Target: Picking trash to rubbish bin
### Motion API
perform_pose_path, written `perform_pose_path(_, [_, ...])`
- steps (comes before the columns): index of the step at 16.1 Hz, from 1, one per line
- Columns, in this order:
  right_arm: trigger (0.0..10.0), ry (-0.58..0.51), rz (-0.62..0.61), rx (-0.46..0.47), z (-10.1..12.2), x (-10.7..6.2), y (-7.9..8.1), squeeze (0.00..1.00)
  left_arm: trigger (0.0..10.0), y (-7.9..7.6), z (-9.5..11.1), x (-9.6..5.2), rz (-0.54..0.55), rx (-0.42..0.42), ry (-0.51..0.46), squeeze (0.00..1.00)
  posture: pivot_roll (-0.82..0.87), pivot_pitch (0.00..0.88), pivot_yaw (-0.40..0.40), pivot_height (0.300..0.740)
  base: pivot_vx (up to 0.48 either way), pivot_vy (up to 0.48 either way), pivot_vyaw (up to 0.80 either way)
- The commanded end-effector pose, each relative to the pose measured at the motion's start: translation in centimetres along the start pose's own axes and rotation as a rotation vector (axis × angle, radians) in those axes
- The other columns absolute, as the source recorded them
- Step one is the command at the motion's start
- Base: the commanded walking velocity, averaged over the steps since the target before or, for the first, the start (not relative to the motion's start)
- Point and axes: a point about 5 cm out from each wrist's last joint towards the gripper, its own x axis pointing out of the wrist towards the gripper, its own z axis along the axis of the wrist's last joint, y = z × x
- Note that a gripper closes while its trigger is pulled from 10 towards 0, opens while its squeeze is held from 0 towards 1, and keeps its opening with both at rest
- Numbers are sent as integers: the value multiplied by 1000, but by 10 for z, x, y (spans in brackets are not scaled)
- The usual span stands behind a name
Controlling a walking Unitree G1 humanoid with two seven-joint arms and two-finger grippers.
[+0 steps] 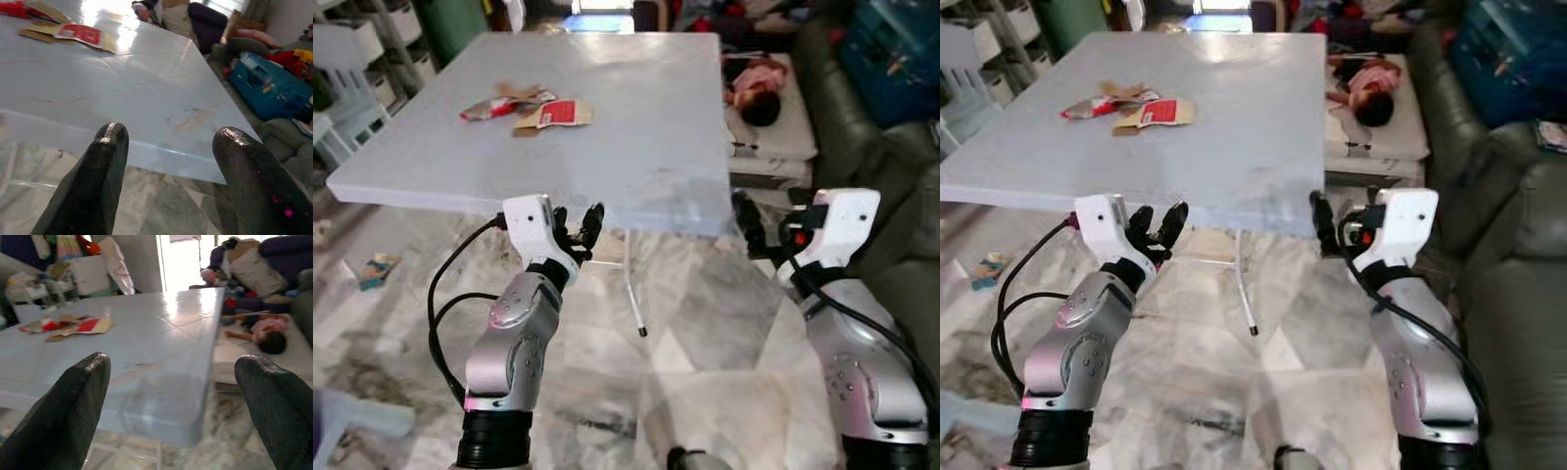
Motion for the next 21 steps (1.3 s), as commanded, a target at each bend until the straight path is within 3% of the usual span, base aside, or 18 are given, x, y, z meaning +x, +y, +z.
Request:
perform_pose_path(1, [10000, -13, 8, -3, 3, 1, 3, 541, 10000, 4, 1, -2, 17, -4, 2, 0, -69, 157, 52, 740, 0, 0, 0])
perform_pose_path(6, [10000, -14, 6, -6, 4, 0, 2, 537, 10000, 4, 1, -1, 11, -18, 3, 0, -74, 157, 51, 740, 129, 0, 0])
perform_pose_path(13, [10000, -16, 4, -9, 4, 0, 2, 541, 10000, 9, 1, 0, 32, -36, 7, 0, -74, 157, 51, 740, 370, 287, 0])
perform_pose_path(21, [10000, -26, 1, -3, 5, -1, 3, 537, 10000, 6, 0, 1, 34, -29, 17, 0, -73, 161, 54, 740, 0, 0, 0])
